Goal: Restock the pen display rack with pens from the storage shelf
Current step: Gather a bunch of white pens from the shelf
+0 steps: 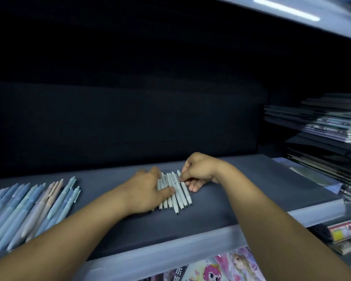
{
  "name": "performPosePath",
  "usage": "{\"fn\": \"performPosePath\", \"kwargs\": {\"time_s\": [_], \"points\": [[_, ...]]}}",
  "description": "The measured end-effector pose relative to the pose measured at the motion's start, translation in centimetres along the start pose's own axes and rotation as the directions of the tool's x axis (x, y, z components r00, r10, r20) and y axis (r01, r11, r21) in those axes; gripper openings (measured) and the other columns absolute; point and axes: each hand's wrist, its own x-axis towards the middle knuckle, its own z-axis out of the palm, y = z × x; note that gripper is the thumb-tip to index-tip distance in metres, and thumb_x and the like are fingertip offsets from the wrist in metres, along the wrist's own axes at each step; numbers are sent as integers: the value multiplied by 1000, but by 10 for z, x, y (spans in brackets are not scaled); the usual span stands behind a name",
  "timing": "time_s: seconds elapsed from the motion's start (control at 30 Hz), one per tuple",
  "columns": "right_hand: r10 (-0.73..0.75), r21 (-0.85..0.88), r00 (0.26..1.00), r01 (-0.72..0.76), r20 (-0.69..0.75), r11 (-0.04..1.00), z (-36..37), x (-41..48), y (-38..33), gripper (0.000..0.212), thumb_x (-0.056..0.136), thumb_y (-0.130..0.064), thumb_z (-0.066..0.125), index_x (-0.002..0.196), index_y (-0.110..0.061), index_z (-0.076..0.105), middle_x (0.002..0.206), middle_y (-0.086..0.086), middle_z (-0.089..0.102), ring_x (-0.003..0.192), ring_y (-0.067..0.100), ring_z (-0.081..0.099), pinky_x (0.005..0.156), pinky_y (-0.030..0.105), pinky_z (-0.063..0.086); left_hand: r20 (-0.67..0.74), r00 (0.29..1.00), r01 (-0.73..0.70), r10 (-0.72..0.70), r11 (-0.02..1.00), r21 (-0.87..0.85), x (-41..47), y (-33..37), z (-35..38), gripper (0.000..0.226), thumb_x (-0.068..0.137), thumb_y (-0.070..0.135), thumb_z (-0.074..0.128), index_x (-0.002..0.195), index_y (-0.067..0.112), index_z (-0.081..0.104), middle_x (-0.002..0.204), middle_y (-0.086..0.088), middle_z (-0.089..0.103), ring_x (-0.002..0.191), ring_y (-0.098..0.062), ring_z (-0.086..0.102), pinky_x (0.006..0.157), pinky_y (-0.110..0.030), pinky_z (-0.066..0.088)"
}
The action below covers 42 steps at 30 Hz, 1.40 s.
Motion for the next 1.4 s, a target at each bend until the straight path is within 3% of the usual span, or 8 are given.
{"fn": "performPosePath", "kwargs": {"time_s": [0.2,0.47,0.53,0.7,0.87,1.0,1.2,1.4], "points": [[-138,148,990,133,23,980,19,9,11,6,95,5,54,92,2,58,68,16,67,54,24,66,44,26,53,136,986,95,-96,995,12,18,19,-6,85,75,73,72,133,21,38,121,-2,60,107,-17,60,90,-32,53],[-215,103,977,212,16,972,25,10,11,16,102,-4,32,103,-10,46,69,6,62,45,14,55,39,23,46,119,971,196,-209,974,118,34,51,1,60,93,47,63,137,16,35,106,-3,41,125,-25,48,93,-31,49],[-230,109,973,227,17,968,26,9,9,15,103,-4,31,102,-12,43,73,5,61,44,12,53,37,22,43,104,970,201,-218,967,154,38,51,3,53,97,37,59,138,16,33,95,-3,38,121,-26,51,89,-32,50],[-193,233,977,208,-87,950,22,6,9,12,98,-3,33,96,-13,39,85,11,63,47,19,57,37,27,44,35,980,189,-198,967,172,43,33,6,67,90,17,64,144,12,26,119,-12,58,100,-26,59,84,-37,54],[-126,386,896,306,-426,870,16,9,4,21,100,-19,54,115,-12,41,94,14,63,56,24,65,51,40,56,-244,958,82,-153,957,-280,47,8,3,24,91,10,62,108,14,47,92,3,55,76,-11,57,54,-15,43],[-296,675,878,479,-377,562,16,-5,-9,48,94,-39,68,128,-9,53,116,8,72,99,18,74,79,31,59,-371,928,-253,-28,685,-683,41,23,7,27,91,-1,63,103,23,63,80,7,69,68,-8,61,61,-26,51],[-363,549,808,583,-463,599,23,-18,-17,39,81,-21,85,114,-17,65,98,5,76,91,18,75,78,29,61,-374,925,-340,72,596,-728,38,51,22,30,91,-4,64,111,18,71,84,0,78,80,-12,75,67,-23,58],[-364,518,776,621,-515,589,19,-21,-18,5,88,-1,65,92,-4,64,89,12,76,89,20,76,64,27,58,-282,957,-265,61,575,-774,38,52,23,15,94,3,64,90,15,73,68,-3,74,62,-13,69,57,-21,53]]}}
